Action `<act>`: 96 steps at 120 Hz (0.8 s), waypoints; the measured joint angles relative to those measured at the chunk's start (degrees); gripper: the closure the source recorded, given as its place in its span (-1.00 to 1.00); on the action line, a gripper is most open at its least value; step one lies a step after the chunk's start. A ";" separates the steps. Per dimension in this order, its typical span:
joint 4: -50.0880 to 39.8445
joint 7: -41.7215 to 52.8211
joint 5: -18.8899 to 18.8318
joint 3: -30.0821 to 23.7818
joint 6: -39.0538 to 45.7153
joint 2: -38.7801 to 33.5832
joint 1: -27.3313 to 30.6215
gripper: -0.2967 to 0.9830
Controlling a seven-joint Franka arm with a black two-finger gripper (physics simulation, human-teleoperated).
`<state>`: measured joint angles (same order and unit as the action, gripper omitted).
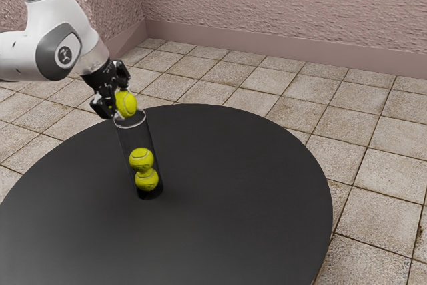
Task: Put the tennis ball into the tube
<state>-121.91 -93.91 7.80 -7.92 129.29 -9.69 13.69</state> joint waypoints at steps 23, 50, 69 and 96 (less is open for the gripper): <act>-0.14 -0.08 -0.05 -0.15 0.27 -0.32 0.33 -0.34; 0.37 0.26 -0.72 -0.45 -1.53 -1.12 0.32 -0.47; 6.70 9.94 -2.50 -0.24 -9.69 -1.00 0.45 -0.50; 25.28 32.82 -9.02 -3.06 -22.56 4.83 -4.18 -0.53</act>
<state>-96.63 -61.09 -1.21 -10.98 106.74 -4.87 9.50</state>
